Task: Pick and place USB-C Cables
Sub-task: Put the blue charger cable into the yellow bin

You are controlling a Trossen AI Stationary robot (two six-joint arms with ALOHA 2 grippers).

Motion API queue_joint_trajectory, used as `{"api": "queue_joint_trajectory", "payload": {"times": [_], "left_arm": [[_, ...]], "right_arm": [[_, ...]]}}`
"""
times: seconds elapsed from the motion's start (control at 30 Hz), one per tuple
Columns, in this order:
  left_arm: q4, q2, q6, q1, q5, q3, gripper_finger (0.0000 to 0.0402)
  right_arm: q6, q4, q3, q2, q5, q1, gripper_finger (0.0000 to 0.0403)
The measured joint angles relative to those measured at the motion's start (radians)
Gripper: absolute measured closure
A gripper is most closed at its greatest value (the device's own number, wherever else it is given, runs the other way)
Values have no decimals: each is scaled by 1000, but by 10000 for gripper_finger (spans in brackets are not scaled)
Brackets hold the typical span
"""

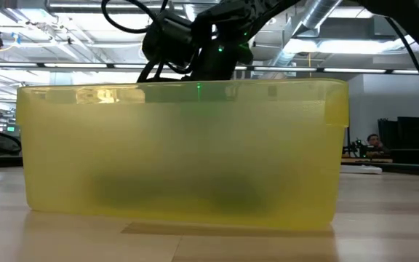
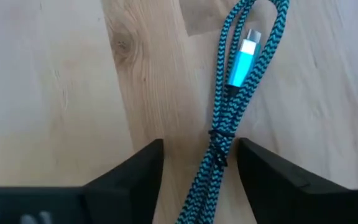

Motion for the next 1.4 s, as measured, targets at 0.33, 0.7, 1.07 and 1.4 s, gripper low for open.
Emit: {"api": "queue_joint_trajectory", "payload": {"times": [0.33,0.7,1.07,1.4], "left_arm": [[4,0,-3,6,-4,0,223],[8,-42,3,27,0,0,223],[181,-237,225,76,28,0,223],[677,-240,800,251,289,0,223]], "right_arm": [[11,-28,-5,-22,-6,-9,385],[-40,-107,-6,-220,-27,-8,393],[-63,-273,-5,-645,116,49,392],[-40,-284,-4,-931,451,355,390]]}}
